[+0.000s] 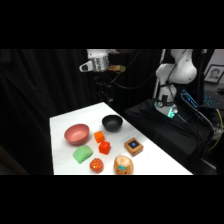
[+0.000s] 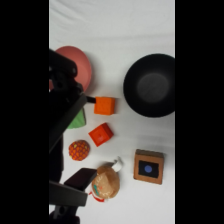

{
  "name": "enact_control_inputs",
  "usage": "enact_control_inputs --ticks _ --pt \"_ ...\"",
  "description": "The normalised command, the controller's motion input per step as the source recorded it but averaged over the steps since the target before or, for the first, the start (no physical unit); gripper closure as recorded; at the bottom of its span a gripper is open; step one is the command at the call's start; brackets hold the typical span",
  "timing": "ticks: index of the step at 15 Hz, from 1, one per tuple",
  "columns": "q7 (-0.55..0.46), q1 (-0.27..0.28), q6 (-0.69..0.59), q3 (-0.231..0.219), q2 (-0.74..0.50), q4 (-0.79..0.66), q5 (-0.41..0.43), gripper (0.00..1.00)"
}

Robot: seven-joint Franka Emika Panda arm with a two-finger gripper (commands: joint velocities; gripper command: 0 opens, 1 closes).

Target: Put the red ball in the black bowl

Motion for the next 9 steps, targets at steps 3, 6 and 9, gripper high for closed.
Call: enact_control_inputs --ticks 3,6,9 --pt "0.06 -0.006 0.02 0.022 0.03 0.04 -0.021 0.00" --pt "0.18 0.030 0.08 0.062 0.19 0.23 -0.045 0.00" --pt "0.25 0.062 0.09 0.085 0.32 0.41 -0.030 0.00"
